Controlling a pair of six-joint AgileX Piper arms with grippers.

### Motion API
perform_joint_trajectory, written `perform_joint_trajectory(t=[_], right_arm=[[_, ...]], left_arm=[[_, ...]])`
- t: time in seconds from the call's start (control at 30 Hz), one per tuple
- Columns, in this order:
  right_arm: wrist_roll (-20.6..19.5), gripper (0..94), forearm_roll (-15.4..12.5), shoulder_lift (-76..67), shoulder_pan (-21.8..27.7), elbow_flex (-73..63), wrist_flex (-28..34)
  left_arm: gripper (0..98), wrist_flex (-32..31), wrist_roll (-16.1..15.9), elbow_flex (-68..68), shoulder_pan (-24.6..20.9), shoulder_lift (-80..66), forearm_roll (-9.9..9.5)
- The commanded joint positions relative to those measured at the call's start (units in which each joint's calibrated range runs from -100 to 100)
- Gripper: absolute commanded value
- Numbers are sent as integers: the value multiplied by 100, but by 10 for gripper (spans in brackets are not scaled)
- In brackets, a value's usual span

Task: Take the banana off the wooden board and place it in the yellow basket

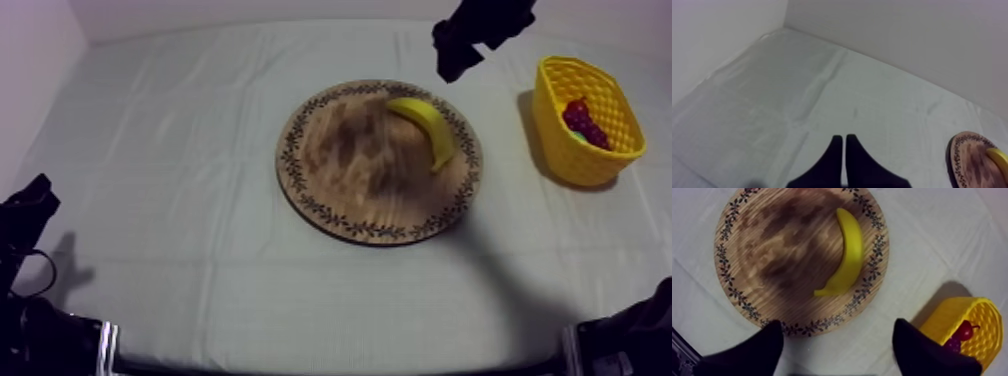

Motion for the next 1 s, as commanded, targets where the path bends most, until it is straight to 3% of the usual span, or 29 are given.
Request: perform_joint_trajectory(t=[0.0, 0.5, 0.97], right_arm=[[-9, 755, 1, 18, -19, -9, -26], [-244, 834, 115, 707, -24, 277, -614], [-380, 809, 279, 1900, 112, 116, -1426]], left_arm=[[1, -1, 0, 3, -2, 2, -1], [1, -1, 0, 3, -2, 2, -1], [1, -1, 0, 3, -2, 2, -1]])
